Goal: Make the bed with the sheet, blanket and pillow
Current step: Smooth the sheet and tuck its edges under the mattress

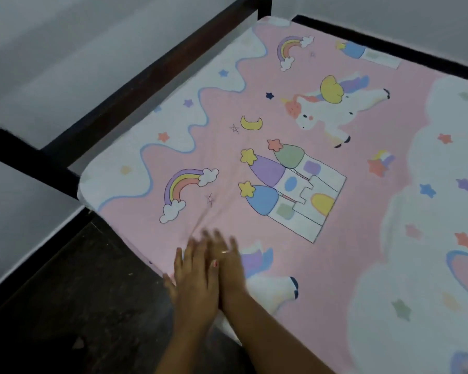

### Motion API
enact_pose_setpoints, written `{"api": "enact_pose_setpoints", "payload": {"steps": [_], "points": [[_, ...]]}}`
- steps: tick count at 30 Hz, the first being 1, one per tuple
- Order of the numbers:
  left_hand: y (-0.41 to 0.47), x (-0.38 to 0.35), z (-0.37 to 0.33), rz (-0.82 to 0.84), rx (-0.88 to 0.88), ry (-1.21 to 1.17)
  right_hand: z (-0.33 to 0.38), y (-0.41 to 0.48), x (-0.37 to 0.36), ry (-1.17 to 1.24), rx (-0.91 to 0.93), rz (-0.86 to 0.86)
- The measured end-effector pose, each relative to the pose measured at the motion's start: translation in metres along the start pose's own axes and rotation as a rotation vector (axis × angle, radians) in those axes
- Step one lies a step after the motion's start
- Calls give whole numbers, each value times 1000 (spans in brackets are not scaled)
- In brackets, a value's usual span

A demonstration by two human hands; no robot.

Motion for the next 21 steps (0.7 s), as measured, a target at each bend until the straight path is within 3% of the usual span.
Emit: {"api": "enact_pose_setpoints", "payload": {"steps": [2, 4, 6, 8, 10, 13, 17, 21], "points": [[22, 16, 7, -19, 39, 16, 13, 20, 10, -22, 250, 119], [41, 33, 12, -39, 60, 6, -9, 42, 24, 126, 249, -6], [59, 44, 18, -55, 65, -3, -72, 59, 21, 183, -54, -108], [78, 52, 25, -49, 80, -3, -140, 58, 13, 220, -353, -102], [94, 56, 33, -41, 99, 12, -174, 57, 12, 156, -475, -61], [119, 61, 41, -22, 94, 31, -157, 75, 10, 108, -546, -96], [152, 69, 53, -33, 56, 20, -52, 124, 8, 124, -373, -195], [178, 85, 58, -29, 8, 28, 40, 180, 23, 157, 32, -157]]}}
Point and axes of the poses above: each hand's wrist, its own y-axis towards the middle knuckle, its own x-axis out of the back of the hand, z = x × y, the point moved 5 cm from there along y, towards the middle knuckle, and after that the axes turned 3 degrees about -y, right-handed, at the moved point
